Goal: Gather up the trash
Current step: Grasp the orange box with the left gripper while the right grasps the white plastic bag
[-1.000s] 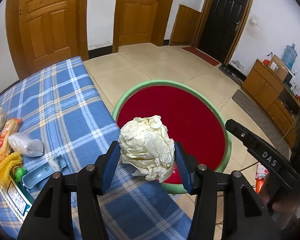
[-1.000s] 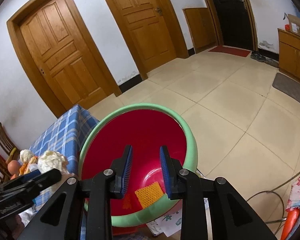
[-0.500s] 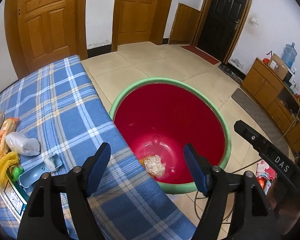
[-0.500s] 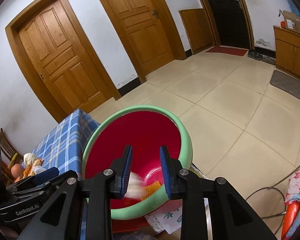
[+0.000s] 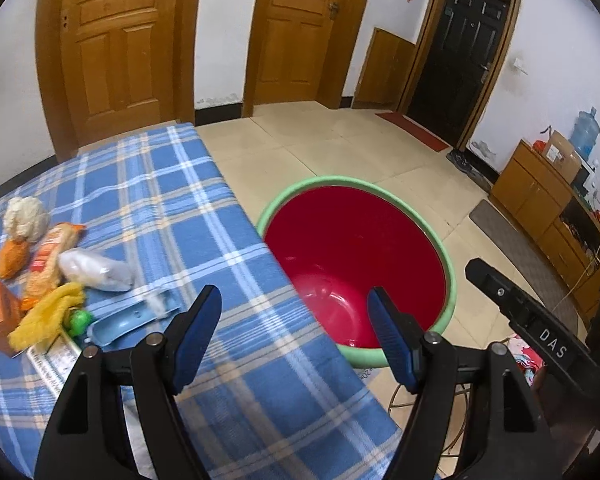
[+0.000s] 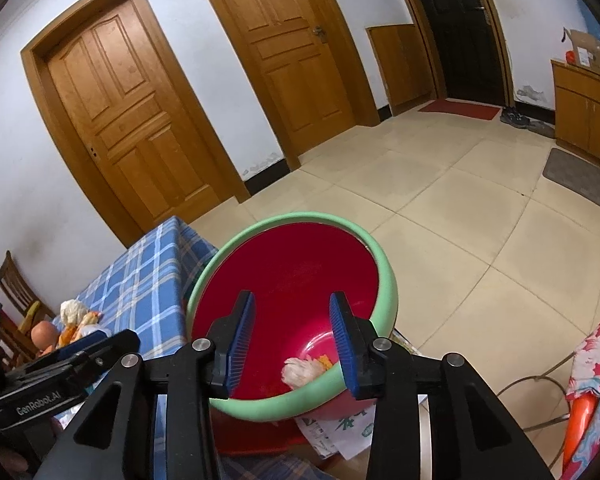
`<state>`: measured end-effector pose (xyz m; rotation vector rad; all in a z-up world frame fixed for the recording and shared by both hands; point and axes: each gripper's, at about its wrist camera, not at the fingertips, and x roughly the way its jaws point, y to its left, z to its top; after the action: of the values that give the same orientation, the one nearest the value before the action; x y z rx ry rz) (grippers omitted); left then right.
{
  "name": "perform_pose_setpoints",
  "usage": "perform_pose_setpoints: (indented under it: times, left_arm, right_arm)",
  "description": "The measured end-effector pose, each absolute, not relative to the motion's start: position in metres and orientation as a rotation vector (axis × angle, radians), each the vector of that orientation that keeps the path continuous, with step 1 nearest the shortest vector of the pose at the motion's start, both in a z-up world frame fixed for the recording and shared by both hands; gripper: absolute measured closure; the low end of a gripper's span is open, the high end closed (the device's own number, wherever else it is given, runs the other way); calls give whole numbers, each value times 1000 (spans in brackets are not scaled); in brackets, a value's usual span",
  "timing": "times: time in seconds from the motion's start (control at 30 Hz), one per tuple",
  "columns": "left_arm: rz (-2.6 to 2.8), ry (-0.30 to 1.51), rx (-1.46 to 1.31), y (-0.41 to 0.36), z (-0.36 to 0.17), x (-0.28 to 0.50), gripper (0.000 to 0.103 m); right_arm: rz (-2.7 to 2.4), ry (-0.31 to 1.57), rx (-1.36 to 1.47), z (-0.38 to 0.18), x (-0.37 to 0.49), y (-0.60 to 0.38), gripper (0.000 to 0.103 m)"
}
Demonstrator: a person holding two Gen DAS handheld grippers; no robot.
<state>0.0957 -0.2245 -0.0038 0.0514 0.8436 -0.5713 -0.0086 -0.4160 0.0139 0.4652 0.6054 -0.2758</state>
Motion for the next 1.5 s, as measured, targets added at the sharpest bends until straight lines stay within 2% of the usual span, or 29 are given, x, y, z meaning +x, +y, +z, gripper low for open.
perform_pose_setpoints:
  times: [0.63,1.23,1.5]
  left_arm:
    - [-371,814,-36,-125,7,90,27]
    - [-141,770,-64,-29,9,113,27]
    - [-66,807,-75,-10,-6,133,25]
  right_arm:
    - [-157,604,410,31,-10,-351,55]
    - [-77,641,405,27,10,-307,55]
    - [-40,677,360,22,23,-292,55]
